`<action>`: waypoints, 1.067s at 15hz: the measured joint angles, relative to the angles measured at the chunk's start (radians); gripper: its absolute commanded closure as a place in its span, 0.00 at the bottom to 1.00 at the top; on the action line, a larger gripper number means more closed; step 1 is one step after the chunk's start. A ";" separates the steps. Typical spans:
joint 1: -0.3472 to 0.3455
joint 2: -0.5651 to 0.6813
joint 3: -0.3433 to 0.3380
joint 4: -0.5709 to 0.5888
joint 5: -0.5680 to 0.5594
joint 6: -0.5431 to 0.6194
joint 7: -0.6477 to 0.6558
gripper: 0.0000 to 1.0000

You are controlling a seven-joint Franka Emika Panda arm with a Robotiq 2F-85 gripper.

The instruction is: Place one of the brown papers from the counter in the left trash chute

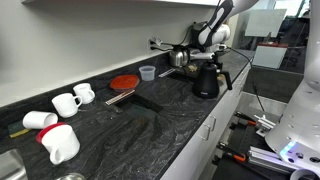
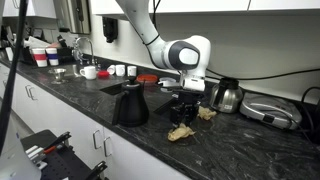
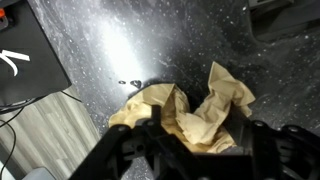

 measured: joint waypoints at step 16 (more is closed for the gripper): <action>0.007 -0.040 -0.007 0.017 0.006 0.007 0.015 0.99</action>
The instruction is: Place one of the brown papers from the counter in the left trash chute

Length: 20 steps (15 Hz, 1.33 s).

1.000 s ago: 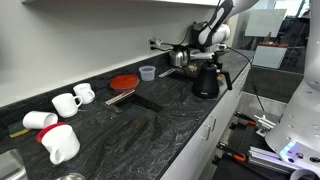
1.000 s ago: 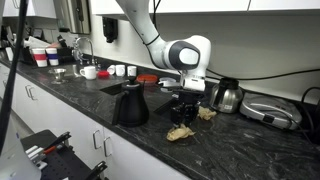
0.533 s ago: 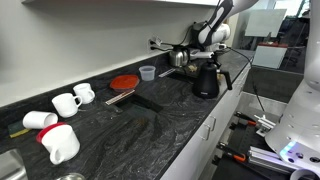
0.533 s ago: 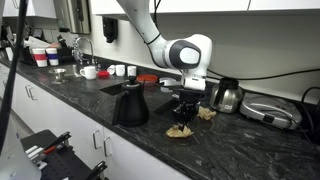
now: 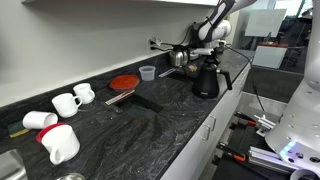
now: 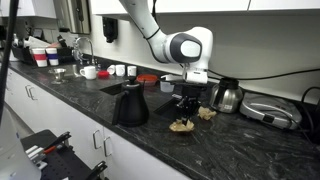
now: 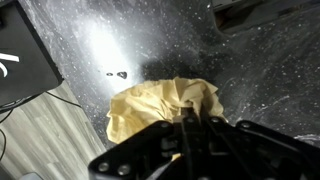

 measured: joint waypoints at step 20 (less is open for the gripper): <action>0.189 -0.415 0.229 -0.134 -0.139 0.078 0.027 0.99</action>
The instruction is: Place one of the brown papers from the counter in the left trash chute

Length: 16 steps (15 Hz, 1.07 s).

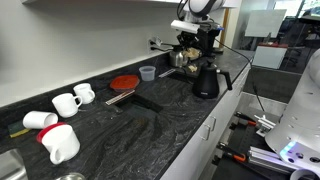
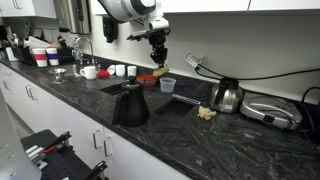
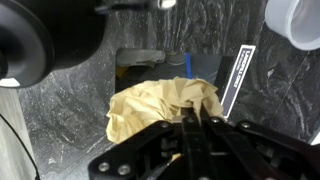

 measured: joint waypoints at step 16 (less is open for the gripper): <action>0.044 -0.089 0.086 -0.092 0.172 -0.009 -0.176 0.99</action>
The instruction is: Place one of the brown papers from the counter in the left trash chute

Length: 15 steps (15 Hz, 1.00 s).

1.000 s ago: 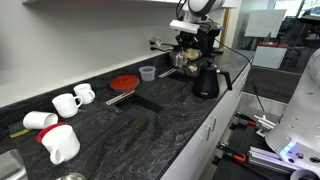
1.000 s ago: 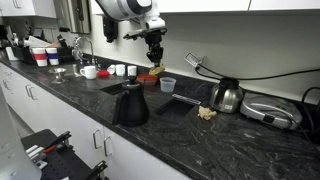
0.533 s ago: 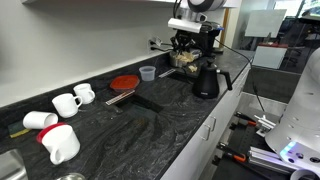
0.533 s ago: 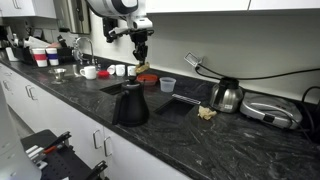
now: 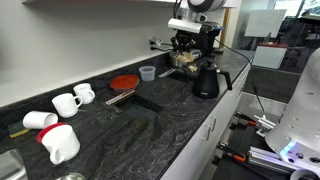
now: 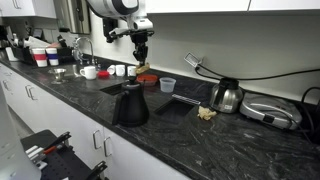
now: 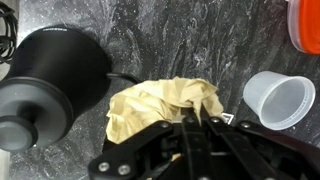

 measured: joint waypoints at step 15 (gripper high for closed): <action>0.229 0.041 0.228 -0.002 0.243 0.048 -0.214 0.99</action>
